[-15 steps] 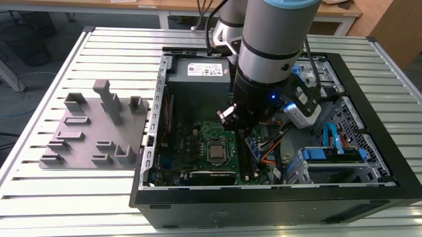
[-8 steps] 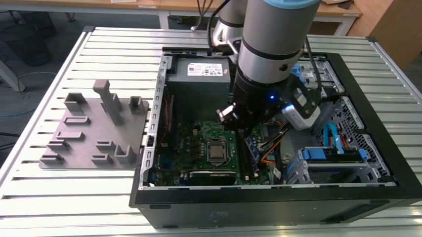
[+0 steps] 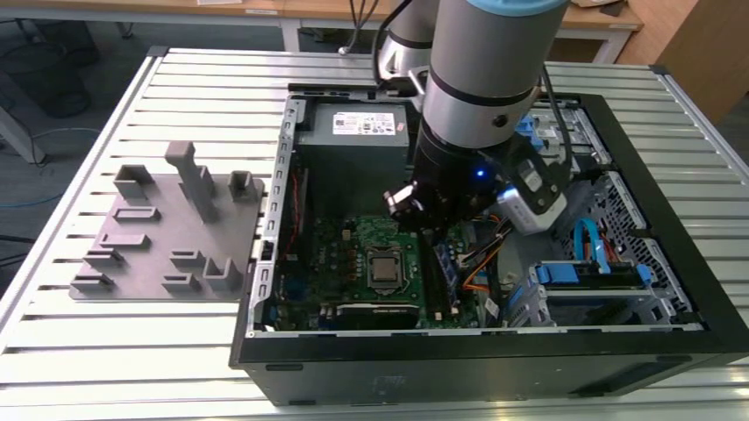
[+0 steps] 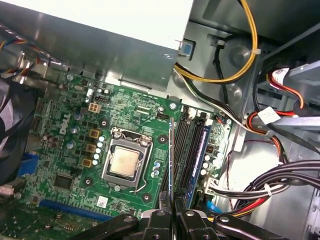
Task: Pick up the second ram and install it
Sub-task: 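Insert the second ram into the second slot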
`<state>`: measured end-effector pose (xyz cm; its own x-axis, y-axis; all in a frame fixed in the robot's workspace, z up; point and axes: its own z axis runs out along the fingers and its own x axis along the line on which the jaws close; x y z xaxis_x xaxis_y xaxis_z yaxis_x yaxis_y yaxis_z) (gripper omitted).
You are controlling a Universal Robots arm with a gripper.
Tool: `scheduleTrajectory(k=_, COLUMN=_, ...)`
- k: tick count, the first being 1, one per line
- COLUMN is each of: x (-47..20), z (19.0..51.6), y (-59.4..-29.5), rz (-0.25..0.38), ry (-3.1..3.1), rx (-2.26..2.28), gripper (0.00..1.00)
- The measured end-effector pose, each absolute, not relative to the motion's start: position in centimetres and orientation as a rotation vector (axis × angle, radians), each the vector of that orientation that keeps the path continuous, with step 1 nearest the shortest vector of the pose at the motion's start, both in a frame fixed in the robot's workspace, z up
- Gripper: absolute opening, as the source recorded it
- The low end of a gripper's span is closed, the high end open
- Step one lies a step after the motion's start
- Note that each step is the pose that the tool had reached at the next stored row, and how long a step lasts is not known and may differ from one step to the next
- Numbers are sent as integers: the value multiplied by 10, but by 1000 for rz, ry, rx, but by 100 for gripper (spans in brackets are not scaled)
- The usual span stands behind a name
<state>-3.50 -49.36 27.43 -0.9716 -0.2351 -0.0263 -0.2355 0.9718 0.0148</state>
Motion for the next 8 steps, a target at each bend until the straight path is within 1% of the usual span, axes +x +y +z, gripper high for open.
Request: scheduleTrajectory(k=8, x=-35, z=274, y=-494, rz=27, ry=3104, rx=-274, gripper=14)
